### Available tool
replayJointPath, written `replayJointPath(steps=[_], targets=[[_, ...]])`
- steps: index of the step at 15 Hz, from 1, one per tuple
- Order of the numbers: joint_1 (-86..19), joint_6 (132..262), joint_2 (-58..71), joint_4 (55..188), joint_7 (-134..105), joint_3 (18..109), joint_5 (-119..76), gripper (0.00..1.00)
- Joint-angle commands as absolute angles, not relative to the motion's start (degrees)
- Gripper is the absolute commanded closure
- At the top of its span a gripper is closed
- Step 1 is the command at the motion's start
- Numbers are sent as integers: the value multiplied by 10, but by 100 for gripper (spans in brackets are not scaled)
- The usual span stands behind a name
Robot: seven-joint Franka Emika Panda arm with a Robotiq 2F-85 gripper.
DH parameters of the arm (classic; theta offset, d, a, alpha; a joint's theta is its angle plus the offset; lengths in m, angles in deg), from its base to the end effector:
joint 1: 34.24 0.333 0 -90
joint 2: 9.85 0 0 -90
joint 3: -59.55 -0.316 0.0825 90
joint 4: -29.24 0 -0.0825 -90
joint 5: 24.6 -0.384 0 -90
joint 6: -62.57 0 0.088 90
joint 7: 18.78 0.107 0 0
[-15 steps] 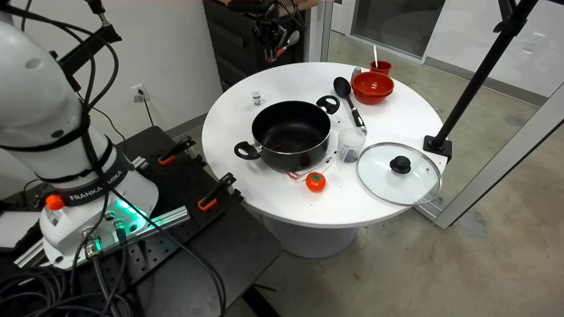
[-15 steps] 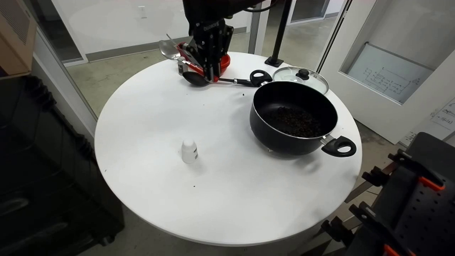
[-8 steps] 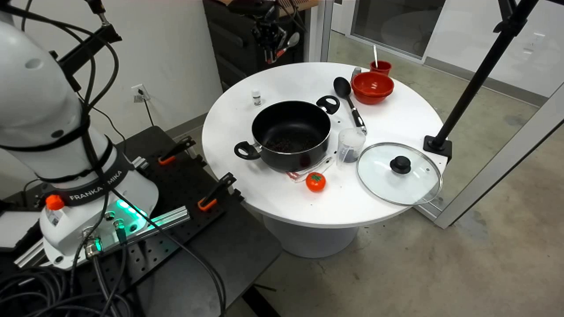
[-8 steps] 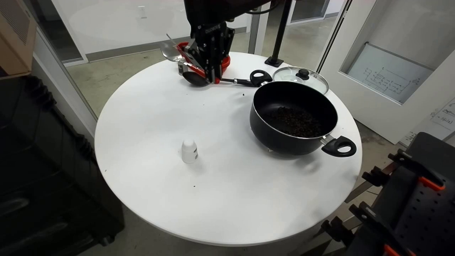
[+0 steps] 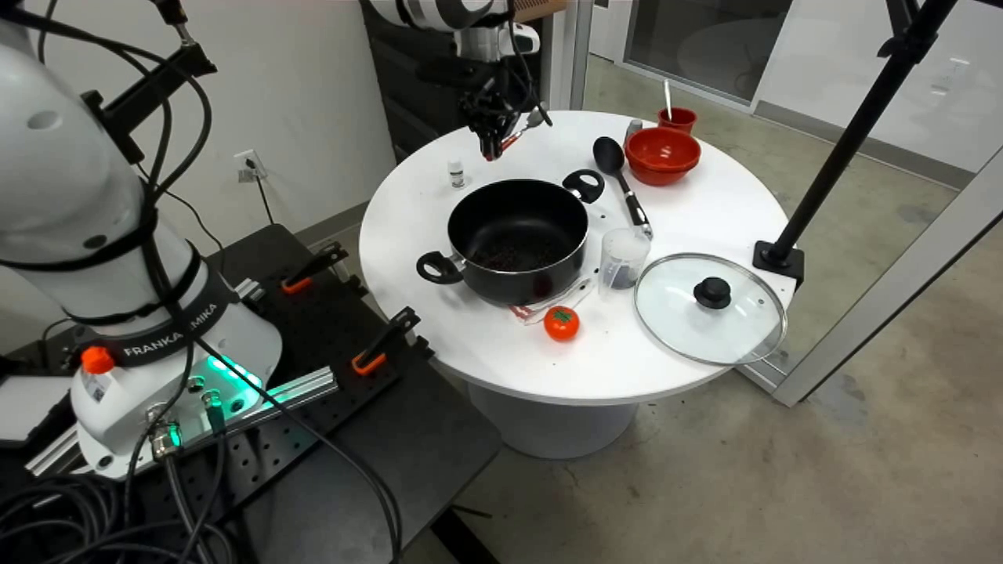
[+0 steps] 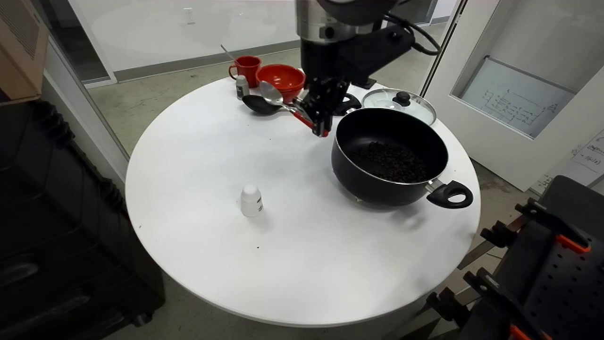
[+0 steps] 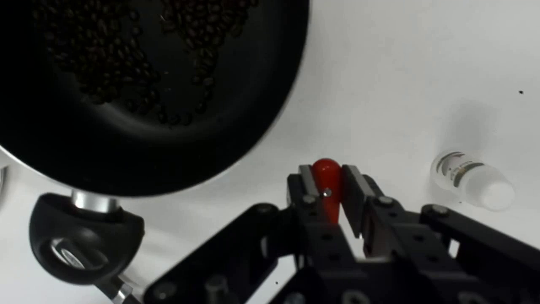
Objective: Pick up the spoon from the table, scoop some of the contents from the black pot and put them in the colourless cup.
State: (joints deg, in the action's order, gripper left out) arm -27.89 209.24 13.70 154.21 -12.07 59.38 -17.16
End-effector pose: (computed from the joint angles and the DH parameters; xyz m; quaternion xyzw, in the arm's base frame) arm 0.5533 0.0652 0.1955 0.9979 0.0530 -0.0120 0.0358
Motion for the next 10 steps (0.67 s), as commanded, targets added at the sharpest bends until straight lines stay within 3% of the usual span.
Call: replayJointPath(steps=[1, 10], targets=[[-289, 2148, 95, 1621, -121, 608, -165, 95], [-315, 2143, 37, 1693, -151, 623, -164, 95]])
